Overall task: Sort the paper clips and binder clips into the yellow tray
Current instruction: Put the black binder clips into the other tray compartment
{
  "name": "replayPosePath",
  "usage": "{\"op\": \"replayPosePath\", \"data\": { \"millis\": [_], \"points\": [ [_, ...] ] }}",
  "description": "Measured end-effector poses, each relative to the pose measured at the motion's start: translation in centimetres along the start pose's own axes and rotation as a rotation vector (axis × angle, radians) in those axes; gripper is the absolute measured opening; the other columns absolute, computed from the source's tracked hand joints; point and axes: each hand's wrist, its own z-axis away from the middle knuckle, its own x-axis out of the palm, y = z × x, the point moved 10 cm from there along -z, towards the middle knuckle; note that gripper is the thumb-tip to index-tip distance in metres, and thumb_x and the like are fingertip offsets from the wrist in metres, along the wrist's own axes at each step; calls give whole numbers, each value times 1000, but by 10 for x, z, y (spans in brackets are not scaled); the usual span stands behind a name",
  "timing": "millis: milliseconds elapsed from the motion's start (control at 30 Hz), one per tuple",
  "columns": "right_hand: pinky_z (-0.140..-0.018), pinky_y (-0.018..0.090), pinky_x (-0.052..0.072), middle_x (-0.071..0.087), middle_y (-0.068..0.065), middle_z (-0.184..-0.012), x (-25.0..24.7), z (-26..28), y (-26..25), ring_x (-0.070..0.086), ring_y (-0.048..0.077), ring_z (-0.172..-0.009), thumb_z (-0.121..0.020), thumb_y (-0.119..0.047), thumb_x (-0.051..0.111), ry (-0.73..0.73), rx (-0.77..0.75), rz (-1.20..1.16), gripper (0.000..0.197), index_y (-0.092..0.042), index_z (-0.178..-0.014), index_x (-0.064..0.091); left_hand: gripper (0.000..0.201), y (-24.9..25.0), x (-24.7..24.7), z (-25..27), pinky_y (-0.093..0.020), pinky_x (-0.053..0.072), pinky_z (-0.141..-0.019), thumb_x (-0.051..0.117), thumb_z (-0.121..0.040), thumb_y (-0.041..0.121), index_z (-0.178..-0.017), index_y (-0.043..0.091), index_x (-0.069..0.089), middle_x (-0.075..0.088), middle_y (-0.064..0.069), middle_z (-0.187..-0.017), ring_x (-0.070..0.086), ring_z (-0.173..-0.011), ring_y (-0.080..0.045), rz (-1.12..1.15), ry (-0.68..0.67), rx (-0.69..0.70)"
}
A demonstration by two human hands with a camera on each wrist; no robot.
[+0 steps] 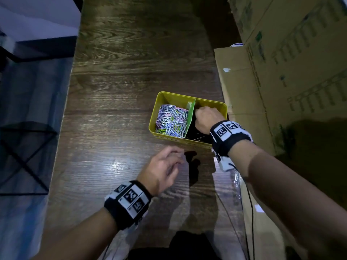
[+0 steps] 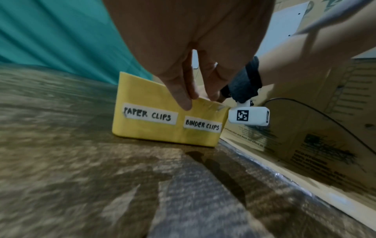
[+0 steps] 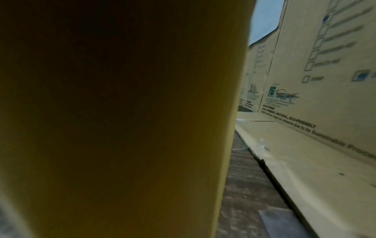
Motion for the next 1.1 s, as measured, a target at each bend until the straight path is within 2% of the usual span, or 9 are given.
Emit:
{"op": "replayPosePath", "data": {
  "millis": [133,267,367,500,667,767,900,1000,1100],
  "points": [
    [-86,41,41,62,18,-110,8,-7,-3,54,33,-106,-87,-15,46,-1,10,127,26,-4,-102,63,20,-33,18,26,-15,42,-88,47,-81,20,-88,18,65,54,3,-113,60,-94,-10,18,-99,-106],
    [-90,40,38,59,12,-120,15,-14,1,50,29,-112,-84,-18,45,-42,44,90,30,-7,-106,63,23,-53,26,44,-2,33,-88,46,-79,22,-88,17,67,58,1,-110,55,-93,-3,4,-174,-174],
    [-92,41,34,50,6,-131,24,-17,6,42,26,-118,-88,-22,43,-102,88,52,35,-8,-115,59,24,-59,28,52,-1,32,-86,45,-79,21,-89,18,67,57,2,-108,54,-91,-2,-14,-210,-186],
    [-91,41,31,44,2,-137,32,-19,11,38,26,-120,-90,-23,39,-139,125,19,39,-9,-122,56,29,-67,32,60,-3,32,-81,42,-80,26,-88,18,68,58,3,-106,55,-87,-4,-41,-228,-205],
    [-88,42,31,45,2,-133,34,-22,11,39,25,-118,-92,-30,39,-129,124,26,39,-12,-122,57,27,-73,32,66,-10,38,-84,43,-79,25,-86,18,68,59,3,-103,57,-90,-7,-54,-215,-204],
    [-88,42,33,47,3,-133,29,-19,7,41,26,-116,-91,-32,40,-67,72,78,39,-13,-120,58,27,-76,31,69,-8,36,-84,42,-79,25,-86,19,68,59,3,-101,56,-90,-4,-39,-215,-209],
    [-88,45,35,44,0,-137,33,-20,3,41,26,-117,-89,-35,43,-70,8,116,46,-24,-134,45,28,-85,31,73,-1,32,-84,41,-80,26,-86,19,68,60,3,-100,55,-90,-3,-33,-228,-229],
    [-87,46,35,41,-3,-141,37,-25,4,39,26,-118,-90,-37,42,-94,42,119,49,-29,-139,39,28,-88,32,73,-3,33,-84,42,-80,26,-85,18,68,60,3,-98,56,-89,-5,-40,-228,-226],
    [-88,48,33,44,-1,-137,39,-27,6,38,27,-119,-91,-38,42,-112,80,87,45,-28,-135,44,29,-89,33,70,-5,35,-83,41,-80,26,-85,19,69,60,4,-97,57,-87,-5,-43,-224,-226]
  ]
}}
